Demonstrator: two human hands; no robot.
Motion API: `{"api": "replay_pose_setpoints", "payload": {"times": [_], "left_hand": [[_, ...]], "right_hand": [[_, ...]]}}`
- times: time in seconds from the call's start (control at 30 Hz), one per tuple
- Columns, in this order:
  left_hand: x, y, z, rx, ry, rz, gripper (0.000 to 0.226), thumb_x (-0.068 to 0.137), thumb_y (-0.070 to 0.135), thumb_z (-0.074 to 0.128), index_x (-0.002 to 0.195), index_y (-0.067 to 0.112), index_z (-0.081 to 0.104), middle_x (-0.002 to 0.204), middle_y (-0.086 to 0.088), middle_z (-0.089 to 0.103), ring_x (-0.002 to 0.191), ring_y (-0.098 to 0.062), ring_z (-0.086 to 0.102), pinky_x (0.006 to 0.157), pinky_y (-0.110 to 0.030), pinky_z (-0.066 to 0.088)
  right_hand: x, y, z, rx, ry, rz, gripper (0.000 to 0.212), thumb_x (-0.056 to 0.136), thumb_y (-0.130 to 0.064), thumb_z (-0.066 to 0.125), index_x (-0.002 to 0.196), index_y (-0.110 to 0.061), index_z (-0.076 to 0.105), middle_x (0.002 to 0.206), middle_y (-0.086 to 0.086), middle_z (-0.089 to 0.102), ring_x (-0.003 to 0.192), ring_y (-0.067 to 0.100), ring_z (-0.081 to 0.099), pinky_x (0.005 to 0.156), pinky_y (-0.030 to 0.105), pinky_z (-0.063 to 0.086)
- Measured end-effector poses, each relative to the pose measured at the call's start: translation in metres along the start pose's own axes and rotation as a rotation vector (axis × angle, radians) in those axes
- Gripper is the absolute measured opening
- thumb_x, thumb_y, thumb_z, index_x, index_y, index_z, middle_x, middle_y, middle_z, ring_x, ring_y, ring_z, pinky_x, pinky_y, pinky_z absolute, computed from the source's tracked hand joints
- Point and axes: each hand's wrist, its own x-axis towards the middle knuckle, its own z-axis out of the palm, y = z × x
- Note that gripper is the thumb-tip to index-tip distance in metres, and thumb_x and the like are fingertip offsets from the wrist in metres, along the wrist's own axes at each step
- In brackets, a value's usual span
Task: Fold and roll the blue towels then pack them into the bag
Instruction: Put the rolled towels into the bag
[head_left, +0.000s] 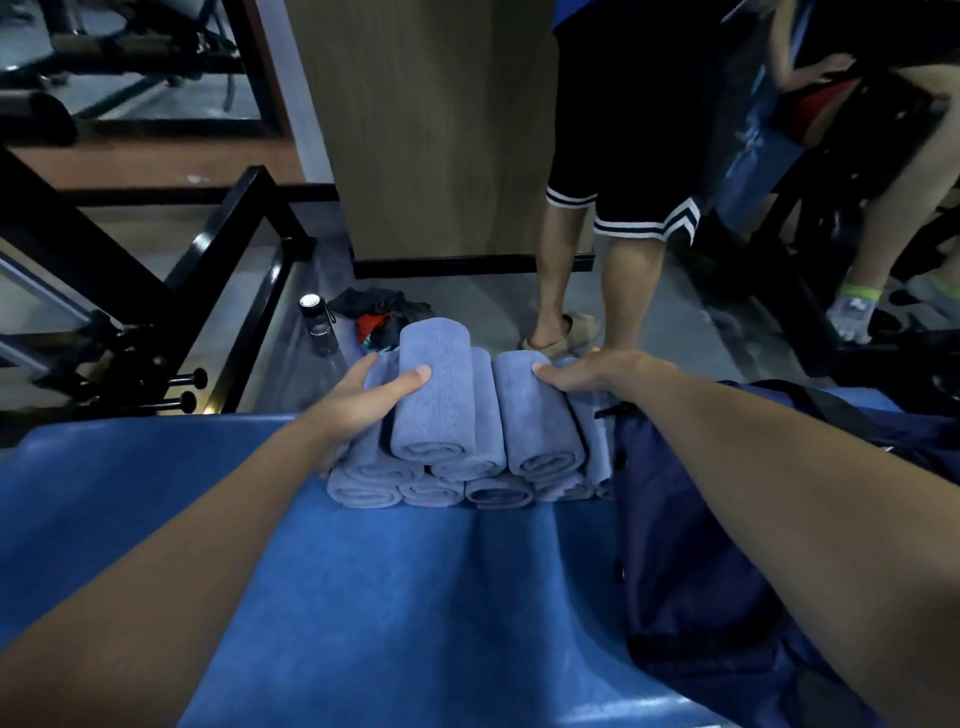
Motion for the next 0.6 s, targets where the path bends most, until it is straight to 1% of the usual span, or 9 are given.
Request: {"api": "replay_pose_setpoints", "payload": {"times": [0.07, 0.13, 0.2, 0.3, 0.33, 0.37, 0.43, 0.5, 0.6], "left_hand": [[0.000, -0.002, -0.002, -0.005, 0.011, -0.004, 0.069, 0.091, 0.052, 0.061, 0.150, 0.036, 0.029, 0.112, 0.013, 0.052, 0.073, -0.003, 0.051, 0.052, -0.026, 0.039], [-0.002, -0.004, -0.004, -0.007, 0.011, 0.014, 0.068, 0.091, 0.052, 0.061, 0.150, 0.036, 0.029, 0.098, 0.019, 0.049, 0.074, -0.003, 0.051, 0.052, -0.026, 0.039], [-0.002, -0.007, -0.009, -0.021, 0.008, 0.033, 0.066, 0.090, 0.053, 0.062, 0.147, 0.037, 0.032, 0.094, 0.021, 0.049, 0.077, -0.003, 0.054, 0.055, -0.027, 0.042], [-0.005, -0.013, -0.019, 0.003, 0.008, 0.055, 0.048, 0.091, 0.052, 0.062, 0.131, 0.040, 0.041, 0.096, 0.023, 0.053, 0.078, 0.000, 0.057, 0.055, -0.024, 0.043], [-0.006, -0.015, -0.022, 0.010, 0.012, 0.065, 0.042, 0.091, 0.051, 0.062, 0.126, 0.042, 0.042, 0.098, 0.023, 0.055, 0.078, 0.002, 0.057, 0.056, -0.022, 0.043], [-0.007, -0.018, -0.025, 0.017, 0.016, 0.077, 0.038, 0.091, 0.051, 0.062, 0.123, 0.043, 0.042, 0.101, 0.023, 0.056, 0.079, 0.004, 0.057, 0.057, -0.021, 0.043], [-0.008, -0.024, -0.032, 0.019, 0.019, 0.087, 0.038, 0.091, 0.053, 0.062, 0.122, 0.045, 0.042, 0.104, 0.024, 0.055, 0.084, 0.004, 0.056, 0.060, -0.021, 0.043], [-0.010, -0.030, -0.039, 0.019, 0.021, 0.087, 0.040, 0.090, 0.055, 0.062, 0.123, 0.045, 0.044, 0.104, 0.024, 0.056, 0.087, 0.003, 0.057, 0.061, -0.021, 0.043], [-0.011, -0.040, -0.051, 0.033, 0.017, 0.082, 0.055, 0.084, 0.062, 0.065, 0.133, 0.045, 0.047, 0.119, 0.018, 0.062, 0.097, -0.001, 0.063, 0.067, -0.022, 0.047]], "right_hand": [[-0.003, -0.003, 0.000, -0.002, 0.006, -0.015, 0.090, 0.093, -0.065, 0.042, 0.154, -0.008, 0.010, 0.160, 0.008, 0.018, 0.146, 0.026, 0.022, 0.117, 0.034, 0.019], [-0.011, -0.007, 0.000, -0.029, 0.001, -0.056, 0.084, 0.097, -0.061, 0.036, 0.155, -0.007, 0.006, 0.162, 0.007, 0.011, 0.149, 0.025, 0.012, 0.118, 0.034, 0.011], [-0.020, -0.012, 0.006, -0.043, -0.014, -0.082, 0.083, 0.099, -0.061, 0.031, 0.154, -0.007, 0.000, 0.163, 0.007, 0.004, 0.150, 0.024, 0.005, 0.118, 0.033, 0.006], [-0.025, -0.018, 0.022, -0.076, 0.012, -0.081, 0.108, 0.085, -0.079, 0.035, 0.153, -0.010, -0.013, 0.163, 0.010, 0.006, 0.149, 0.030, 0.013, 0.118, 0.038, 0.015], [-0.027, -0.021, 0.027, -0.091, 0.034, -0.098, 0.112, 0.081, -0.083, 0.035, 0.154, -0.013, -0.012, 0.163, 0.010, 0.008, 0.148, 0.031, 0.016, 0.117, 0.038, 0.018], [-0.025, -0.024, 0.032, -0.103, 0.056, -0.114, 0.111, 0.080, -0.085, 0.034, 0.155, -0.015, -0.007, 0.163, 0.008, 0.008, 0.147, 0.032, 0.018, 0.116, 0.038, 0.020], [-0.029, -0.030, 0.041, -0.118, 0.100, -0.160, 0.106, 0.079, -0.086, 0.031, 0.156, -0.018, 0.004, 0.163, 0.004, 0.004, 0.146, 0.032, 0.019, 0.114, 0.038, 0.023], [-0.039, -0.036, 0.047, -0.098, 0.120, -0.167, 0.106, 0.080, -0.084, 0.033, 0.156, -0.019, -0.002, 0.163, 0.007, 0.006, 0.146, 0.033, 0.019, 0.113, 0.038, 0.027], [-0.049, -0.044, 0.054, -0.144, 0.109, -0.187, 0.095, 0.087, -0.079, 0.028, 0.156, -0.020, -0.003, 0.163, 0.004, 0.000, 0.147, 0.037, 0.013, 0.114, 0.039, 0.025]]}}
